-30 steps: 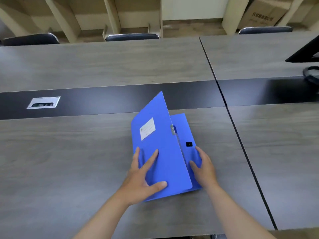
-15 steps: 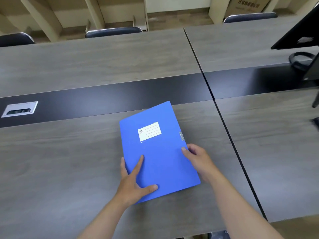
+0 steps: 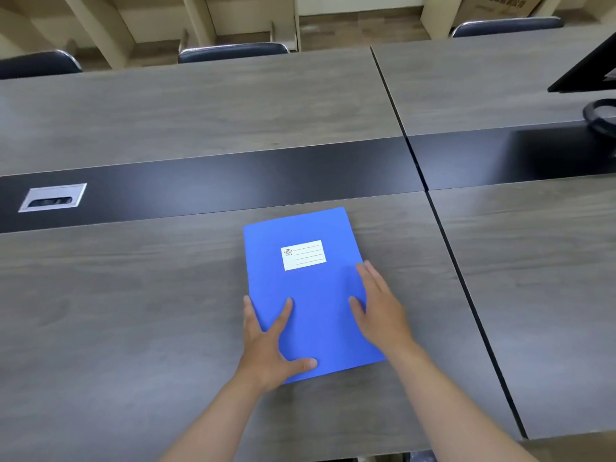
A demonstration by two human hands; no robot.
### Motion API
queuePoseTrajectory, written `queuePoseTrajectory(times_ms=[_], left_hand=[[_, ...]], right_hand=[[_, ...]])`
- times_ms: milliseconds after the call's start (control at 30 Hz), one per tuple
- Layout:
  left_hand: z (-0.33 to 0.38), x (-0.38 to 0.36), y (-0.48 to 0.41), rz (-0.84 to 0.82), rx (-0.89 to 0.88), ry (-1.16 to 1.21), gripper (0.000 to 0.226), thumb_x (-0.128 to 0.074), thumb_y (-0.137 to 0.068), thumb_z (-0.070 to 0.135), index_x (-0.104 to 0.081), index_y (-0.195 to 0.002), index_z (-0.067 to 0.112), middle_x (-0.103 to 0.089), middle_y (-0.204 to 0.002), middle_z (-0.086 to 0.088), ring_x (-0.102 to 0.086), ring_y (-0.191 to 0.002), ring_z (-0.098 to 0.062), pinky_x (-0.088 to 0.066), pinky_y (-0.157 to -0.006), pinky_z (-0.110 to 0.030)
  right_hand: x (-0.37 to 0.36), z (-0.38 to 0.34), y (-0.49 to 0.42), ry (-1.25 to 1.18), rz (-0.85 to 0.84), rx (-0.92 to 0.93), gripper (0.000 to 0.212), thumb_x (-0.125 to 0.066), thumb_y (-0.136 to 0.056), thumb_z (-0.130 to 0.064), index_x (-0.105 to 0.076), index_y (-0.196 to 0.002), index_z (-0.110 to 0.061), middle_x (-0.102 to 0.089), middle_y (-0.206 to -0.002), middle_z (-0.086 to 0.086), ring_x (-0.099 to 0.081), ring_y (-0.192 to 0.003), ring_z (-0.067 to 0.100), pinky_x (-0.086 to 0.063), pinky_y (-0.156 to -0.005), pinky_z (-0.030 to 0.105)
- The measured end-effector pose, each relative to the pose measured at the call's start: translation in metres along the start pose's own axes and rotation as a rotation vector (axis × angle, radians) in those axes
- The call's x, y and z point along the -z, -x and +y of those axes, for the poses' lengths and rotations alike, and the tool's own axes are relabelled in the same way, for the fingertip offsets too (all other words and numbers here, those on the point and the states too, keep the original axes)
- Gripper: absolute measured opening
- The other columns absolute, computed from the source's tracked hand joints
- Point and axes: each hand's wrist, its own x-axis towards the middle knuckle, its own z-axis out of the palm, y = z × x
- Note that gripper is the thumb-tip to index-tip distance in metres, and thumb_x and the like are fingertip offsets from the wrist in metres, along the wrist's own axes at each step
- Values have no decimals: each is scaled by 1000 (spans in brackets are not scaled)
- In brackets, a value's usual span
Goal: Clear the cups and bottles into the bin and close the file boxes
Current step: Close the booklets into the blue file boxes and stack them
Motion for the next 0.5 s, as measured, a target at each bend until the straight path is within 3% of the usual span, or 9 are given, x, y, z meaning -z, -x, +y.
queuePoseTrajectory(times_ms=[67, 133, 267, 400, 500], left_hand=[[2, 0, -3, -22, -8, -10, 126, -84, -50, 74, -10, -151, 64, 57, -147, 16, 36, -151, -13, -9, -128, -39], [3, 1, -5, -43, -18, -19, 125, -86, -52, 72, -11, -152, 64, 59, -142, 20, 38, -149, -12, -8, -128, -39], [3, 1, -9, -62, -10, -5, 124, -89, -54, 65, -15, -153, 63, 58, -146, 18, 35, -151, -12, -11, -128, -38], [7, 3, -8, -82, -1, -9, 121, -91, -57, 61, -16, -153, 63, 54, -150, 15, 28, -148, -3, -13, -125, -31], [8, 11, -5, -51, -4, 120, 108, -92, -64, 49, -26, -148, 61, 32, -162, 14, 7, -149, 3, -20, -122, -26]], right_hand=[[-6, -4, -7, 202, -56, 94, 75, -45, -104, -40, -4, -163, -20, 6, -171, -10, 0, -157, 10, -23, -121, 30], [-10, -6, -13, 283, -91, 78, 79, -36, -105, -49, 7, -162, -14, 15, -169, -6, 11, -157, 12, -10, -125, 30], [-21, 0, -15, 301, -104, 7, 80, -34, -105, -50, 7, -161, -9, 13, -171, 0, 14, -157, 15, -9, -128, 33], [-24, 4, -19, 252, -114, 46, 80, -38, -105, -46, 7, -161, -10, 19, -166, -6, 17, -156, 15, -3, -128, 33], [-17, 10, -16, 64, -104, 72, 85, -52, -102, -40, 3, -162, -13, 15, -166, -11, 14, -155, 10, -2, -122, 22]])
